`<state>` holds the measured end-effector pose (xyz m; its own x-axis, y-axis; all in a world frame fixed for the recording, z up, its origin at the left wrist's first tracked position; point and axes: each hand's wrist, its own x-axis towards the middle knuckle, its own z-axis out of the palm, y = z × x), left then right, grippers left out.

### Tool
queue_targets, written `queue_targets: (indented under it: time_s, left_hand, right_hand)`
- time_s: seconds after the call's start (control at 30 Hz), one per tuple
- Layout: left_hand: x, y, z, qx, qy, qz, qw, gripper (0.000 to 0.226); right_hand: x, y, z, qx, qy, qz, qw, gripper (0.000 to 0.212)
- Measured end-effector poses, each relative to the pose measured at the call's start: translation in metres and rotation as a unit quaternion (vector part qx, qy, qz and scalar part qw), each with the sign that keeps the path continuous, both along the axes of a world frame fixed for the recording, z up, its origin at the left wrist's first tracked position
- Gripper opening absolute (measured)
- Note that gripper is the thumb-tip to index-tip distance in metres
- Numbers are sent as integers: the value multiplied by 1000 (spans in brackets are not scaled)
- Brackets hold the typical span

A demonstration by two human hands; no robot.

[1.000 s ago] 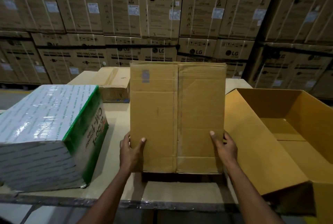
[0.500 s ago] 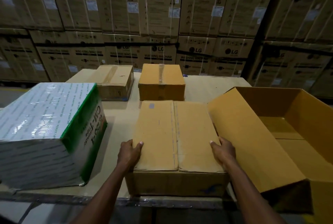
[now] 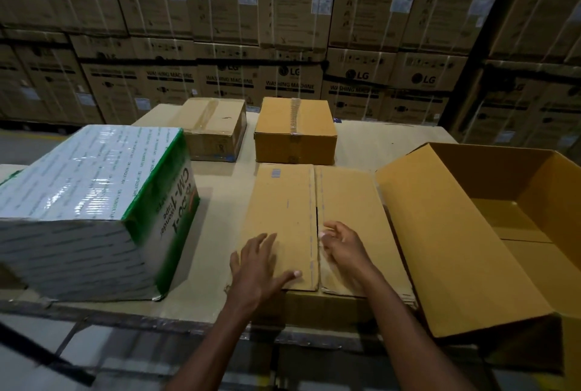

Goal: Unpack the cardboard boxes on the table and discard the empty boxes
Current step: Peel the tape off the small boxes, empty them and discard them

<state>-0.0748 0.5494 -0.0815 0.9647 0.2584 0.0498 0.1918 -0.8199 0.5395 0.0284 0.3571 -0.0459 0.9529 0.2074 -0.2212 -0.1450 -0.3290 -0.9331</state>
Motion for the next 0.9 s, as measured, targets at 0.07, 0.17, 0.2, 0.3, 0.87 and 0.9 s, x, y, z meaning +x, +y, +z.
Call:
queue_targets:
  time_s: [0.07,0.17,0.2,0.3,0.87,0.9]
  left_hand:
    - [-7,-4,-4,8,27,-19,999,114]
    - [-15,-3,-12,28,50,-23,998,117]
    - [-16,-2,-14,32,56,-20,998,119]
    - [-22,3,-16,15,51,12,999,119]
    - [-58,30,-11,-503,-119,283,808,40]
    - [-58,31,-13,-506,-111,292,804,38]
  right_hand:
    - [-2,20,-2,-31,21,-9,999,54]
    - [-8,46,-2,-44,58,-18,997,79]
    - [-9,51,0,-37,57,-33,997,80]
    - [-10,59,10,54,47,-85,994,60]
    - [-74,163,-5,-97,-150,278,944,56]
    - [-75,163,-8,-129,-169,289,933,55]
